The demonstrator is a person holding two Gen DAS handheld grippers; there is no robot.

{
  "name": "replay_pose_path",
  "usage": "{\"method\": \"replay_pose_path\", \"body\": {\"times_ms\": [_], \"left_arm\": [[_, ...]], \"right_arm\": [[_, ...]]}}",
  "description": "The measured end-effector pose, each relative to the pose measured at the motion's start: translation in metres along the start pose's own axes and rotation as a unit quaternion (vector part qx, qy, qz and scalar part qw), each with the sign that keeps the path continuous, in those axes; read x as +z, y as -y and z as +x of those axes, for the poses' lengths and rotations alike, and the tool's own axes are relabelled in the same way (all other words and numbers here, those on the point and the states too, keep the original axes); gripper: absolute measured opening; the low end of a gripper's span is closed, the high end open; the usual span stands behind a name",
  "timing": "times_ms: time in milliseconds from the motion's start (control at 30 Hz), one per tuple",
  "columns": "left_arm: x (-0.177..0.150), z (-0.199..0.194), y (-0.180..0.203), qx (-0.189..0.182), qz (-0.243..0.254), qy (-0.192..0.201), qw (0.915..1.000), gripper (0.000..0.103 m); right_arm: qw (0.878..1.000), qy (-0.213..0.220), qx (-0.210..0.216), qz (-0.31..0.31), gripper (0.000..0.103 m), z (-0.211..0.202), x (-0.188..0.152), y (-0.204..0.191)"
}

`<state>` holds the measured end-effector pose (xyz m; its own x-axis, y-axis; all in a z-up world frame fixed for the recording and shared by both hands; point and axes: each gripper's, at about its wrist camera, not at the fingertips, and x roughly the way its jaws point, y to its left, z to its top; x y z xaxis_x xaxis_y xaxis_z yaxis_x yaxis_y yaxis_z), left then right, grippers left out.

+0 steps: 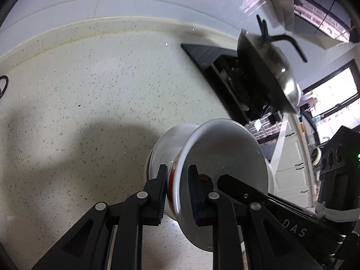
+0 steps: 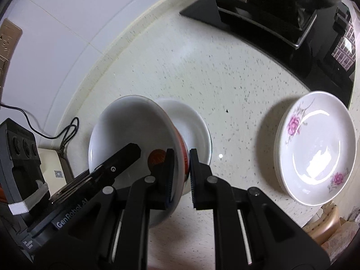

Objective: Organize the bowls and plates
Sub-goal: 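Lift and carry the red-patterned bowl over the stacked white bowls, then lower the red-patterned bowl into the white bowls and open both tools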

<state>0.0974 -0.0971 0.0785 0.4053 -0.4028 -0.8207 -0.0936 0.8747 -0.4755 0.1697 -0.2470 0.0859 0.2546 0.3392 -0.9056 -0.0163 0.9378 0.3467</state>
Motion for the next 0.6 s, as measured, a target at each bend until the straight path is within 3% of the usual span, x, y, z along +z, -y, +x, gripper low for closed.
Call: {"method": "replay_pose_path", "body": {"times_ms": [367,600], "left_arm": [[-0.006,0.002,0.015,0.056,0.059,0.014,0.9966,0.028],[-0.001,-0.012,0.010,0.032,0.041,0.037,0.9980,0.037]], "right_arm": [[1.000,-0.001,-0.025,-0.006,0.016,0.002,0.001,-0.001],[1.000,0.003,-0.023,-0.004,0.017,0.003,0.004,0.001]]}}
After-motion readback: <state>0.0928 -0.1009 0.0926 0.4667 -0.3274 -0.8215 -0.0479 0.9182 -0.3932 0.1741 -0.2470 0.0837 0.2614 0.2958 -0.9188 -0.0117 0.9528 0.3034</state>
